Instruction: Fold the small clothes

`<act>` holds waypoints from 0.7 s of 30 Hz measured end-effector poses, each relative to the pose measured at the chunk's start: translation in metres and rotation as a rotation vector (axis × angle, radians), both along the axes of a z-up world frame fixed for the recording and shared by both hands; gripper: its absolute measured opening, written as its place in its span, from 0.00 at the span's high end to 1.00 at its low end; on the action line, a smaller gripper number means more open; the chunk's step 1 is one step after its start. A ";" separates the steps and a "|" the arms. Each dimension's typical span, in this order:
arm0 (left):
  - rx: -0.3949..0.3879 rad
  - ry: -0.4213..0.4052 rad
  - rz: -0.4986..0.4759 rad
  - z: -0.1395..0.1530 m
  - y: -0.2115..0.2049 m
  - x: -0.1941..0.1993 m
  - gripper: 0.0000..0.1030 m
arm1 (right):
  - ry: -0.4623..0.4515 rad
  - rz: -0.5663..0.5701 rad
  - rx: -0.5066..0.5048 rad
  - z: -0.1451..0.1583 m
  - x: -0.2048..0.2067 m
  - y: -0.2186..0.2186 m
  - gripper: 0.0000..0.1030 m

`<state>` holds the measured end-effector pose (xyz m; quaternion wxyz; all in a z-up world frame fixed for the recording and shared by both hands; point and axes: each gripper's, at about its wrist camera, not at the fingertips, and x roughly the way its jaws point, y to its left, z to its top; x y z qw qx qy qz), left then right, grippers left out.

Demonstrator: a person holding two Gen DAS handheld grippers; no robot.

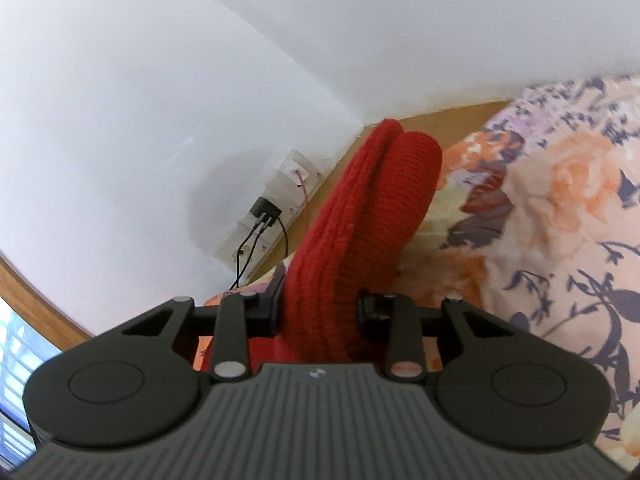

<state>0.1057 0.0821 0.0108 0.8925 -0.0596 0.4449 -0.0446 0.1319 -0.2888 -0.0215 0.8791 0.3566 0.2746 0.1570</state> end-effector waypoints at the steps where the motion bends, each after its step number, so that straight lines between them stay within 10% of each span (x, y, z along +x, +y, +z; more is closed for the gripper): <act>1: -0.001 -0.002 0.000 0.001 0.003 0.000 0.51 | -0.003 -0.001 -0.008 0.004 0.001 0.004 0.65; 21: -0.031 -0.012 -0.004 0.001 0.056 0.012 0.51 | -0.066 0.074 -0.187 0.061 0.020 0.122 0.72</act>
